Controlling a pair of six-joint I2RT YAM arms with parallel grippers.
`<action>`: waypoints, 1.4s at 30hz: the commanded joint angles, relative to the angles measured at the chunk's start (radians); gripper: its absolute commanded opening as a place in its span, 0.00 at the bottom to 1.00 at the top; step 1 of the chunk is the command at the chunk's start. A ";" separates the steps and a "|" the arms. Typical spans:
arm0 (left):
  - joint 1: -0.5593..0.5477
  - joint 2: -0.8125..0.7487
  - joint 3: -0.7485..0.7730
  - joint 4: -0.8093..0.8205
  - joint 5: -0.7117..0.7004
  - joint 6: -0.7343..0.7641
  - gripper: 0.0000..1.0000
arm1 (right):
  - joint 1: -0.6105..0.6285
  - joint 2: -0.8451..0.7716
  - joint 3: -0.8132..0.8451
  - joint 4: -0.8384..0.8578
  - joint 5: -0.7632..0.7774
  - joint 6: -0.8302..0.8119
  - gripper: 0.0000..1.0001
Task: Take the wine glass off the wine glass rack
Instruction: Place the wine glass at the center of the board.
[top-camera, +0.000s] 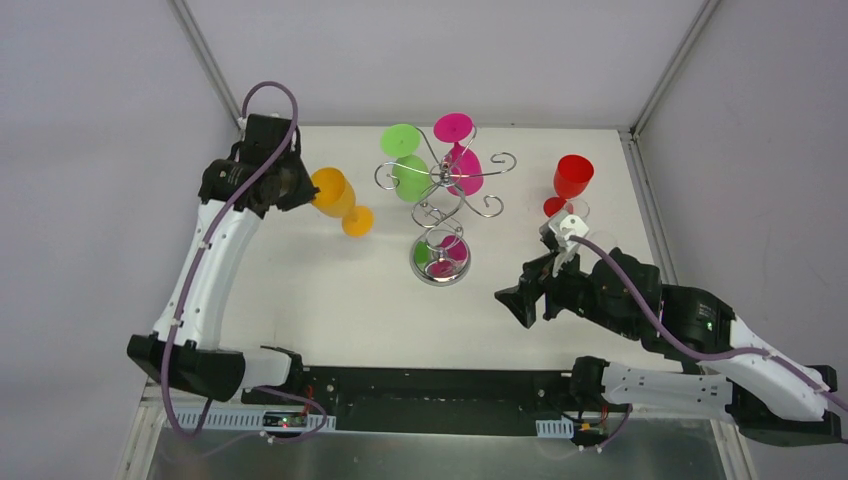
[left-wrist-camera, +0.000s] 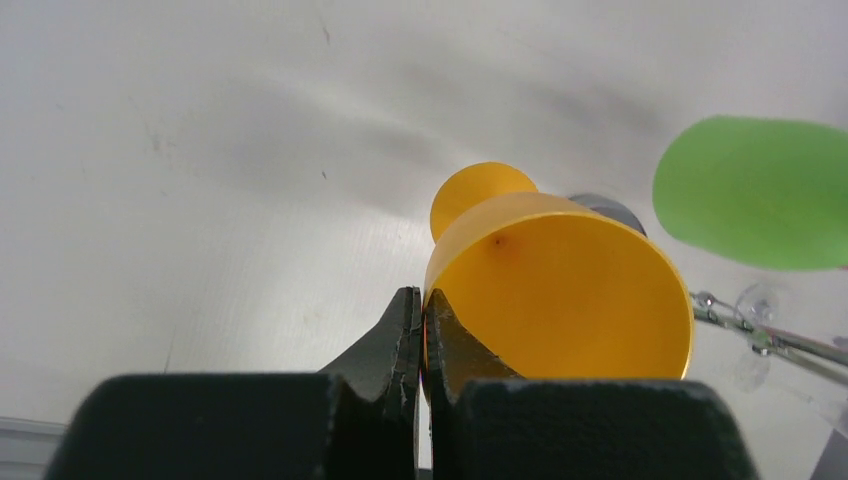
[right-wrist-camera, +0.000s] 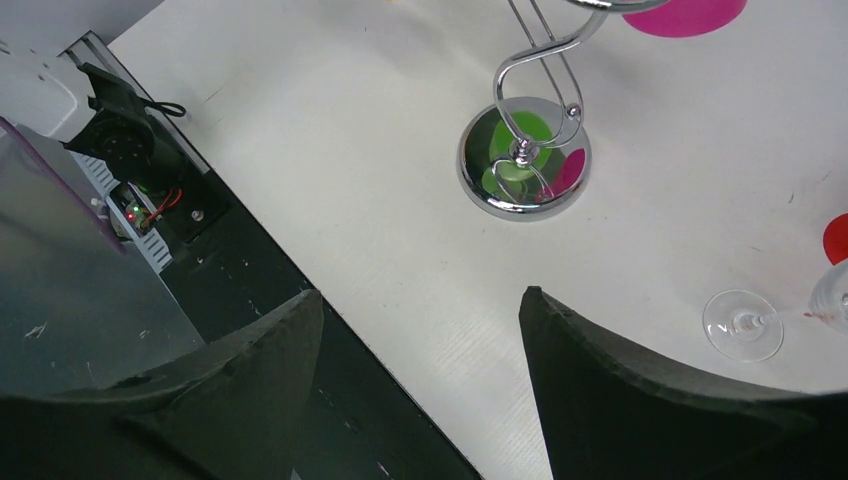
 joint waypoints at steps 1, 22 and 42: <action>0.018 0.107 0.157 -0.057 -0.120 0.077 0.00 | 0.003 -0.004 0.010 -0.053 0.013 0.046 0.75; 0.117 0.542 0.436 -0.022 -0.187 0.150 0.00 | 0.002 -0.064 -0.040 -0.079 -0.040 0.079 0.75; 0.152 0.677 0.453 0.101 -0.190 0.144 0.00 | 0.003 -0.089 -0.078 -0.073 -0.035 0.082 0.75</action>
